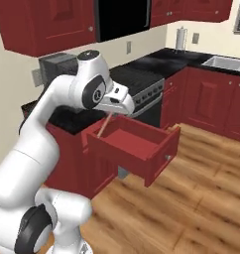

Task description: Take a straw from the drawer in front and place it inside the glass cup on the dining counter.

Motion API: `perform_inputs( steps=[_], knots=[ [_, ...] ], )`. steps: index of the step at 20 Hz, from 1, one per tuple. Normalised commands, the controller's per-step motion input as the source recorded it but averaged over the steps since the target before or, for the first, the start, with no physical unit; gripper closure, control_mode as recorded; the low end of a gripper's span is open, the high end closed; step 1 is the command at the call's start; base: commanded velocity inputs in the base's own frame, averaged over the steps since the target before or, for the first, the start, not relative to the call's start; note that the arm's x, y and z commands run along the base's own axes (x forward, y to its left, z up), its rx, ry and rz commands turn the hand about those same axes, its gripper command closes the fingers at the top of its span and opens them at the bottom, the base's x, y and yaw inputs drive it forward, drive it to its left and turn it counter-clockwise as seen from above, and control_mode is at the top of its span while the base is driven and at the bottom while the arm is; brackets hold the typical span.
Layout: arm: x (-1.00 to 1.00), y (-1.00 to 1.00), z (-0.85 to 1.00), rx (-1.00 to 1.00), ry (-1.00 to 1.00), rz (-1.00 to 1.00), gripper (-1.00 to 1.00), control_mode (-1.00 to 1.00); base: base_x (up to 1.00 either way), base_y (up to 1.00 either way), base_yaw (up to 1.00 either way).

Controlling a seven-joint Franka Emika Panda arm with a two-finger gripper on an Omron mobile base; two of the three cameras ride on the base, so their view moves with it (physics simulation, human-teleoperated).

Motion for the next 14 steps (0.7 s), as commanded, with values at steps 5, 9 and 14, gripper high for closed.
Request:
perform_inputs(
  steps=[5,9,14],
  knots=[
    [0.00,0.00,0.00,0.00,0.00,0.00,1.00,1.00,-0.40,-0.01,-0.83],
    [0.00,0.00,0.00,0.00,0.00,0.00,1.00,1.00,-0.17,-0.16,-0.87],
    [0.00,0.00,0.00,0.00,0.00,0.00,1.00,1.00,-0.14,-0.29,-0.85]
  ],
)
